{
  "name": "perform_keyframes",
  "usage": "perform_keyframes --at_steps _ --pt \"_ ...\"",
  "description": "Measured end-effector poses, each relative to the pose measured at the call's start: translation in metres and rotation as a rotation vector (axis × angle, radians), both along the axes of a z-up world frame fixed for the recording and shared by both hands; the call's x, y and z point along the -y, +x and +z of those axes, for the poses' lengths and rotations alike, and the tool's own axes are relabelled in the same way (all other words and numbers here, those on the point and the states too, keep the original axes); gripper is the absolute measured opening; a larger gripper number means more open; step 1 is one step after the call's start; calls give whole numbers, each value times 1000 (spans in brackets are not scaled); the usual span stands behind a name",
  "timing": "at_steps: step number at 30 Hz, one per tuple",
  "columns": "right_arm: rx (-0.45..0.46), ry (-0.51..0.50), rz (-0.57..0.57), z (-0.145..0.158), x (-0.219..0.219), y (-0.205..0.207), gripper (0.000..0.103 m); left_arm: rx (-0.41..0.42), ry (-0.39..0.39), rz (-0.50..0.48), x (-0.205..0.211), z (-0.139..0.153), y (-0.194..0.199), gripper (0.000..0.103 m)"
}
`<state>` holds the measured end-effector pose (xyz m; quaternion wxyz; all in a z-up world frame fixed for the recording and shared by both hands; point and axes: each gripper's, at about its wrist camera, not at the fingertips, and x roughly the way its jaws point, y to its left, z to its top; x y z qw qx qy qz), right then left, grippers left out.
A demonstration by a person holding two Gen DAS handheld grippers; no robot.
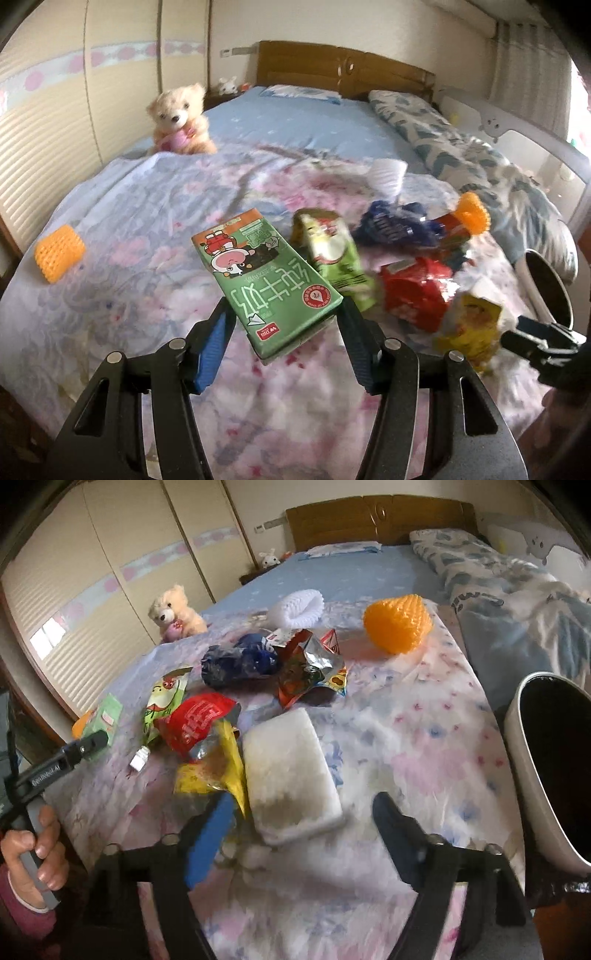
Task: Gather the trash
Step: 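Carry the carton and wrapper to the bin and lower them inside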
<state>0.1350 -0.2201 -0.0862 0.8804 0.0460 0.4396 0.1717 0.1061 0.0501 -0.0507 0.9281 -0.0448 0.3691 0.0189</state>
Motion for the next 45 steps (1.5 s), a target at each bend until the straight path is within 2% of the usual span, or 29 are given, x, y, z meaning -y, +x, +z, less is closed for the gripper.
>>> perform_keyframes --at_steps 4,7,11,12,14,18,21,22,25,28,31,38,45 --pt "1 3 -2 1 5 -11 81 23 -2 -28 8 10 -3 57" --pt "39 22 -29 7 12 -20 81 29 -7 -40 13 12 -5 57" --pt "87 94 -20 21 11 -31 80 23 -6 -48 16 9 -7 57" --pt "85 115 -5 22 6 -32 79 21 -5 -50 17 8 -8 57" --pt "65 151 25 20 -5 -33 69 18 -1 -56 17 7 -10 57" --pt "17 149 71 6 -34 -29 65 14 14 -70 17 4 -16 57" --pt "6 121 65 -5 -50 -24 62 8 18 -84 17 2 -20 57" --pt "5 108 58 -7 -53 -22 57 7 20 -89 18 1 -22 57" --pt "-7 94 43 -13 -56 -13 25 1 19 -102 19 -2 -26 57" --pt "6 115 29 -10 -52 -13 15 2 15 -124 23 -2 -29 57" --pt "37 131 26 0 -47 -19 11 10 13 -156 31 1 -31 57" --pt "100 167 -23 27 -17 -34 11 27 11 -264 67 9 -34 57" --pt "114 170 -120 34 26 -43 11 40 31 -402 118 14 -37 57"
